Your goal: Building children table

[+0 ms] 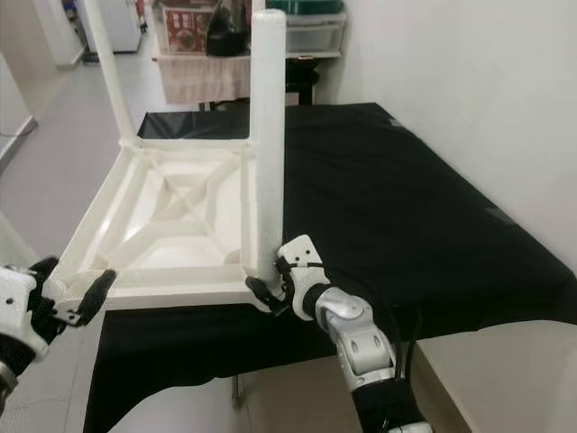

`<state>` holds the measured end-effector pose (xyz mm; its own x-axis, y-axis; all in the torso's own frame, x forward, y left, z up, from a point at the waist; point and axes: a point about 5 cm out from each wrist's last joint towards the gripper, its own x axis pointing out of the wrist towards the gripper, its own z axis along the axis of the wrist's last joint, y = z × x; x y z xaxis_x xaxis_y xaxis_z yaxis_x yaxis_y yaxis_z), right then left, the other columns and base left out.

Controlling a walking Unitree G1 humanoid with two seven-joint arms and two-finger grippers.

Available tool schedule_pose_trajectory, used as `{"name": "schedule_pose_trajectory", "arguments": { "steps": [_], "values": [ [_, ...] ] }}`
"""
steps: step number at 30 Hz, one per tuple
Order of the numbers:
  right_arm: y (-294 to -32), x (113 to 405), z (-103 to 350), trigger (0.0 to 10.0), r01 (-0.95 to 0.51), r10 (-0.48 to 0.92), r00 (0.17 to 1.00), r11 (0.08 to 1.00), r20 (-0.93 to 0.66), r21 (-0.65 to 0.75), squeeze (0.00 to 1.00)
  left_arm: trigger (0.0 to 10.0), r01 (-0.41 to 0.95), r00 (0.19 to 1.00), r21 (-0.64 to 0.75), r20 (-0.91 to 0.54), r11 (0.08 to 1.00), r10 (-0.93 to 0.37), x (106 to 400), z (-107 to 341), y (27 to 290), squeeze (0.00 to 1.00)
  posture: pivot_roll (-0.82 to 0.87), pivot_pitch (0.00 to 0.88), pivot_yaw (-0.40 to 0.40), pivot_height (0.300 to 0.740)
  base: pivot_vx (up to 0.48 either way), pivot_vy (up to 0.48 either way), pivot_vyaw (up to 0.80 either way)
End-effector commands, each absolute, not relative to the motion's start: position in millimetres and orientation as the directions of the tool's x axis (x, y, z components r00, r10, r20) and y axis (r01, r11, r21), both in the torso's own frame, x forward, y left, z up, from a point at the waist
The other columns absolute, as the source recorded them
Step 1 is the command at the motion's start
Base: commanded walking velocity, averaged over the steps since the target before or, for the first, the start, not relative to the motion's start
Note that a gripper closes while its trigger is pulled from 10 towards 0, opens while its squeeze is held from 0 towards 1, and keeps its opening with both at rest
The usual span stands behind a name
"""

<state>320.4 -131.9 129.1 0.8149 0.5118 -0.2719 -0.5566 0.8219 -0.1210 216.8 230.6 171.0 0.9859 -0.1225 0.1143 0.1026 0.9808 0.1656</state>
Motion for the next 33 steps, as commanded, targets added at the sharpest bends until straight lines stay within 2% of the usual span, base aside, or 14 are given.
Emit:
{"name": "schedule_pose_trajectory", "arguments": {
  "steps": [1, 16, 19, 22, 33],
  "values": [
    [-139, 323, 130, 10.0, -0.523, 0.478, 0.835, 0.844, -0.271, -0.123, 0.0, 10.0, 0.116, 0.985, 0.174, 0.104, 0.978, -0.136, 217, 173, 231, 0.0, 0.06, 0.0, -0.036, 0.74, 0.0, 0.0, 0.0],
    [-125, 336, 152, 10.0, -0.491, 0.476, 0.865, 0.869, -0.16, -0.065, 0.0, 10.0, 0.158, 0.984, 0.154, 0.059, 0.975, -0.169, 217, 168, 227, 0.0, 0.07, 0.0, -0.021, 0.74, 0.0, 0.0, 0.0],
    [-136, 350, 159, 10.0, -0.362, 0.353, 0.926, 0.931, -0.137, -0.051, 0.0, 10.0, 0.203, 0.976, 0.135, 0.057, 0.97, -0.212, 219, 168, 220, 0.0, 0.08, 0.0, -0.017, 0.74, 0.0, 0.0, 0.0],
    [-144, 356, 161, 10.0, -0.296, 0.286, 0.948, 0.954, -0.138, -0.051, 0.0, 10.0, 0.211, 0.974, 0.131, 0.057, 0.969, -0.22, 218, 169, 218, 0.0, 0.08, 0.0, -0.02, 0.74, 0.0, 0.0, 0.0],
    [-165, 368, 166, 10.0, -0.183, 0.173, 0.975, 0.981, -0.142, -0.062, 0.0, 10.0, 0.182, 0.981, 0.115, 0.04, 0.976, -0.188, 211, 163, 219, 0.0, 0.09, 0.0, -0.028, 0.74, 0.0, 0.0, 0.0]
  ]
}}
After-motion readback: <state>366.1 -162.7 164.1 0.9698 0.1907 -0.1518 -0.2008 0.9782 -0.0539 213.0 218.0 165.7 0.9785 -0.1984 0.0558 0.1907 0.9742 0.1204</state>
